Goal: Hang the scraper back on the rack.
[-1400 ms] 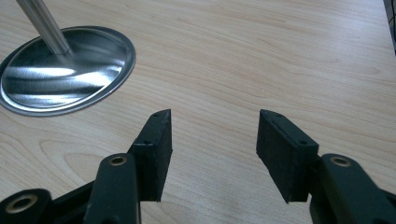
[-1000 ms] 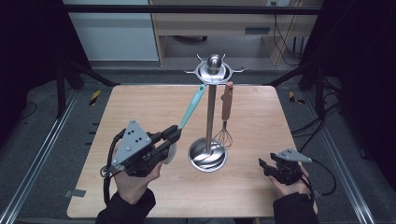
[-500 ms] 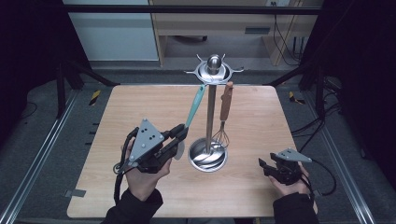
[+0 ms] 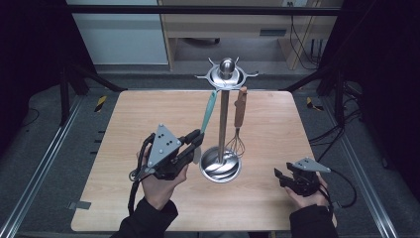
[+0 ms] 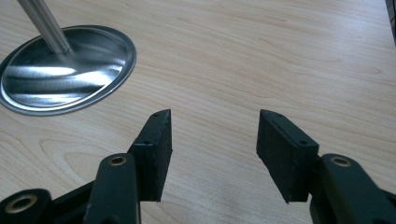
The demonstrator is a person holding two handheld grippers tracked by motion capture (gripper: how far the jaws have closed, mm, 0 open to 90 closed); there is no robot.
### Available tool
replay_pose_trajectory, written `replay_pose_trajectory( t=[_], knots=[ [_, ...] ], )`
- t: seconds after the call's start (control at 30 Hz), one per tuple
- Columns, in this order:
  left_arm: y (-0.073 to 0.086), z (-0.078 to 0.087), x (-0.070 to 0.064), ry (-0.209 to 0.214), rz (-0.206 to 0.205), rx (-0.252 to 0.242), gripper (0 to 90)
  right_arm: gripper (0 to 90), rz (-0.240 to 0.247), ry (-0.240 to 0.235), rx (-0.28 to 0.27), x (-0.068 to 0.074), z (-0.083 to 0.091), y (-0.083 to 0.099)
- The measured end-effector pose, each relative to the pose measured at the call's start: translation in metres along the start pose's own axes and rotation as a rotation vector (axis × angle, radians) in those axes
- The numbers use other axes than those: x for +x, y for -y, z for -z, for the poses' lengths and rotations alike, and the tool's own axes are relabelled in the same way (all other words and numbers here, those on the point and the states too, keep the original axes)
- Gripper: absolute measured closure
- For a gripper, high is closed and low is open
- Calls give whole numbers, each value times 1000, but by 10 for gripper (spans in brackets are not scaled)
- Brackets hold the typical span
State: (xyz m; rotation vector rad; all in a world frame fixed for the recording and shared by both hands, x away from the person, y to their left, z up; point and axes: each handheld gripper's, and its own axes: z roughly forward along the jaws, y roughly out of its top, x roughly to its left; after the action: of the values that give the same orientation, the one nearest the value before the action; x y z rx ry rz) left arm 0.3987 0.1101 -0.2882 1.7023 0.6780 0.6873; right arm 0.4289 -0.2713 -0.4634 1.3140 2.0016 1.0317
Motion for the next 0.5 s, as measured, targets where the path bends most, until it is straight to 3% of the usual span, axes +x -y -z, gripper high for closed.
replay_pose_trajectory(
  t=[0.23,0.5],
  knots=[
    [2,-3,2,15,-5,11,807,458,1,-1,0,0,0,0],
    [16,-5,10,6,5,47,750,458,1,0,0,0,0,0]
  ],
)
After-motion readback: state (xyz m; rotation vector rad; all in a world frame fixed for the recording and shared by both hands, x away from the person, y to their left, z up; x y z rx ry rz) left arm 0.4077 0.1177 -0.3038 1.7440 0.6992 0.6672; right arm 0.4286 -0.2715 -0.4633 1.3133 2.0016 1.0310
